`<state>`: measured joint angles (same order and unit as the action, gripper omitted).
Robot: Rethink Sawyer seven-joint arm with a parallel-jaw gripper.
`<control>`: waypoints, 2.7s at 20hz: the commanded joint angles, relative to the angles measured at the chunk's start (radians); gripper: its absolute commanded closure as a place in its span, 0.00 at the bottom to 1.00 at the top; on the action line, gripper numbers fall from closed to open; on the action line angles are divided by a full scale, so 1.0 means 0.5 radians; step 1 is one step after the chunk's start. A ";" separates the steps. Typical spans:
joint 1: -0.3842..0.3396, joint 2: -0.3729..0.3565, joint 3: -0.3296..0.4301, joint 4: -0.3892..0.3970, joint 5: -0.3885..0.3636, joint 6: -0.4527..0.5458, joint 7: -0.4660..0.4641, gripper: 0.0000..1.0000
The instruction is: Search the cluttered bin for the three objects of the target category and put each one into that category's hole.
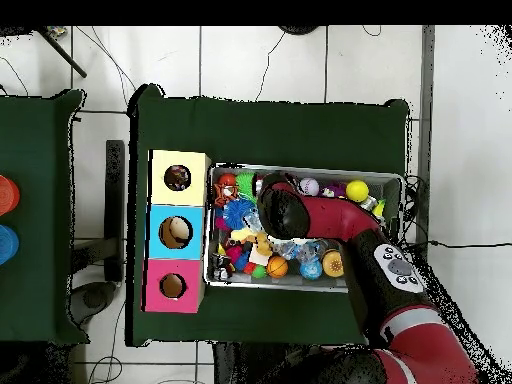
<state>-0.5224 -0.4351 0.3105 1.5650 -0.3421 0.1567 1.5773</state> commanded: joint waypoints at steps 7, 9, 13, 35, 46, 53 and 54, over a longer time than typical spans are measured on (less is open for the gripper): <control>-0.080 0.051 0.139 -0.036 -0.015 -0.057 0.185 0.00; -0.099 0.053 0.123 -0.015 0.004 -0.096 0.234 0.00; -0.114 0.017 0.126 0.022 0.021 -0.113 0.272 0.00; -0.016 0.111 0.061 -0.085 -0.009 0.076 0.152 0.00; -0.057 0.215 0.046 -0.037 -0.065 0.071 0.110 0.00; -0.126 0.169 0.054 0.057 -0.103 -0.011 0.124 0.00; -0.128 0.168 0.051 0.061 -0.107 -0.019 0.126 0.00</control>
<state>-0.5527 -0.3839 0.3159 1.5522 -0.3454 0.1502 1.5773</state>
